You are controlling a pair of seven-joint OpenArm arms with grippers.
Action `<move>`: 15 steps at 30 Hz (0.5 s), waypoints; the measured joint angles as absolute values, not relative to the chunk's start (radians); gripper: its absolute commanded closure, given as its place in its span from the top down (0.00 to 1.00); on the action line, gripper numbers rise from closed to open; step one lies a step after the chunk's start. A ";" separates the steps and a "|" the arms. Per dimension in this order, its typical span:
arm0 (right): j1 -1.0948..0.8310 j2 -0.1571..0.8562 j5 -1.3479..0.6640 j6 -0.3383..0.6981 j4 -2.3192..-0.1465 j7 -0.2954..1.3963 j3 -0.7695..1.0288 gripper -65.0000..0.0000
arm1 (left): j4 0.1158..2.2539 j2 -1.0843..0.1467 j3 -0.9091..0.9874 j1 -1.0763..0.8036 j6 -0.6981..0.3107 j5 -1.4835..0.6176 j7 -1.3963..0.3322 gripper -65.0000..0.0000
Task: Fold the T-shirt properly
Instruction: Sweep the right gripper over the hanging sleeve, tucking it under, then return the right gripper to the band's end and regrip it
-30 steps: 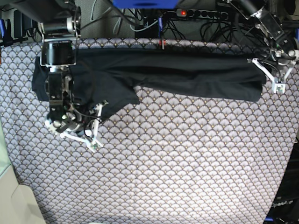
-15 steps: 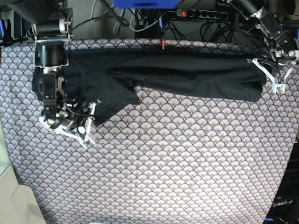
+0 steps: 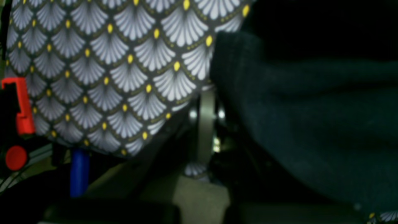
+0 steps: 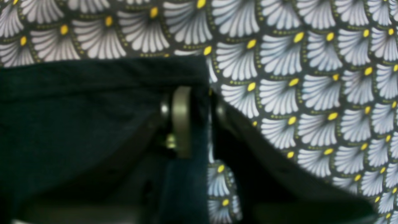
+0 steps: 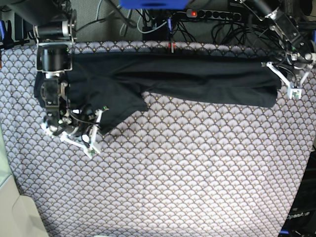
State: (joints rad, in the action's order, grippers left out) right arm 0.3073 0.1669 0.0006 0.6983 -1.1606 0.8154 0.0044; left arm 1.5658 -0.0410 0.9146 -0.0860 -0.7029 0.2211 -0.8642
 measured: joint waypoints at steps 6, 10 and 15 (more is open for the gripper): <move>0.231 0.165 0.025 0.697 -1.288 0.833 0.001 0.00 | 1.566 -0.041 0.917 -0.086 -0.703 0.220 -0.864 0.00; 0.136 0.163 0.025 0.701 -1.483 0.877 -0.001 0.00 | 1.566 -0.041 0.919 -0.086 -0.703 0.221 -0.866 0.00; 0.120 0.162 0.021 0.701 -1.631 0.918 -0.001 0.00 | 1.566 -0.041 0.918 -0.085 -0.703 0.220 -0.864 0.00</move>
